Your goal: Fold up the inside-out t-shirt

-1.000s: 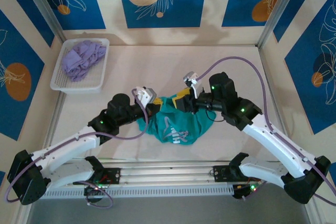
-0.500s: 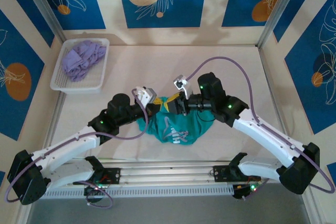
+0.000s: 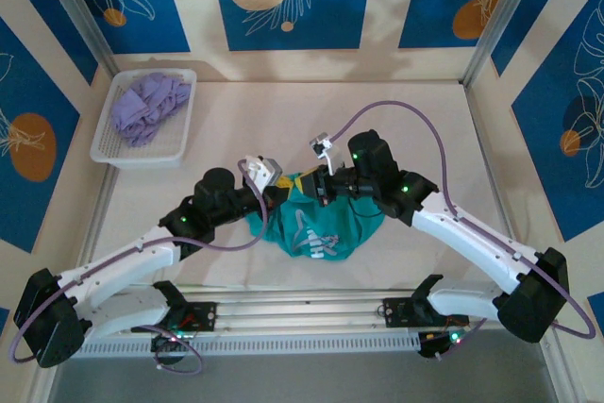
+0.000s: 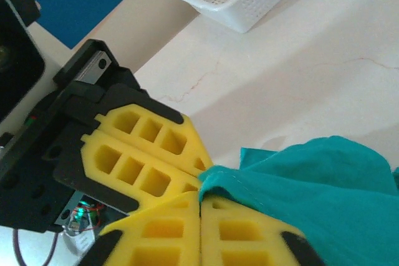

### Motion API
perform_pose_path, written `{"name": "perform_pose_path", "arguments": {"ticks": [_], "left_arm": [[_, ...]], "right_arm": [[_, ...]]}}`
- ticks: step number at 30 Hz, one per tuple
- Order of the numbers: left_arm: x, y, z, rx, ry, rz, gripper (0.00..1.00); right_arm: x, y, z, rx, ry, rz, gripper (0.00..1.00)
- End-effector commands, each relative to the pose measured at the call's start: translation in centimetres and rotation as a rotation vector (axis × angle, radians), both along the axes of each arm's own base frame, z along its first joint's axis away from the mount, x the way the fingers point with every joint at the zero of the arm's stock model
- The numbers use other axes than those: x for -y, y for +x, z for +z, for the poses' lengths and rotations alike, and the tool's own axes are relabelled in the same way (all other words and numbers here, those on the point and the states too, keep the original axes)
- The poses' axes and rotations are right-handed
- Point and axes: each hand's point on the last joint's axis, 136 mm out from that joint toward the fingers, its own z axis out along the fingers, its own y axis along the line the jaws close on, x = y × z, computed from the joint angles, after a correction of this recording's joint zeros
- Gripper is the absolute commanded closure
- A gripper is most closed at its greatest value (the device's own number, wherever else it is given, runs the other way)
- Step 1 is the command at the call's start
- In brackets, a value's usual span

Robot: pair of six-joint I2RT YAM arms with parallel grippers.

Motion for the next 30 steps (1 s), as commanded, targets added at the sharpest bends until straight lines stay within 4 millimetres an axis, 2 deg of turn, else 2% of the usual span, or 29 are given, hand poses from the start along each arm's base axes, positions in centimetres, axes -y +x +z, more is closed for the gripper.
{"name": "perform_pose_path", "arguments": {"ticks": [1,7,13,20,30], "left_arm": [[0.4,-0.3,1.1,0.044,-0.027,-0.036,1.0],[0.5,-0.5,0.5,0.082,-0.009,-0.058,1.0],[0.9,-0.9,0.4,0.105,0.005,-0.105,0.83],[1.6,-1.7,1.0,0.135,0.003,-0.171,0.68],[3.2,-1.3,1.6,0.15,0.018,-0.233,0.61]], "right_arm": [[0.5,0.3,1.0,0.035,-0.012,-0.017,1.0],[1.0,-1.4,2.1,0.12,-0.026,0.112,1.0],[1.8,-2.1,2.2,0.129,-0.036,0.2,1.0],[2.2,-2.1,2.3,0.133,-0.042,0.233,1.0],[2.1,-2.4,2.4,0.133,-0.035,0.257,1.0]]}}
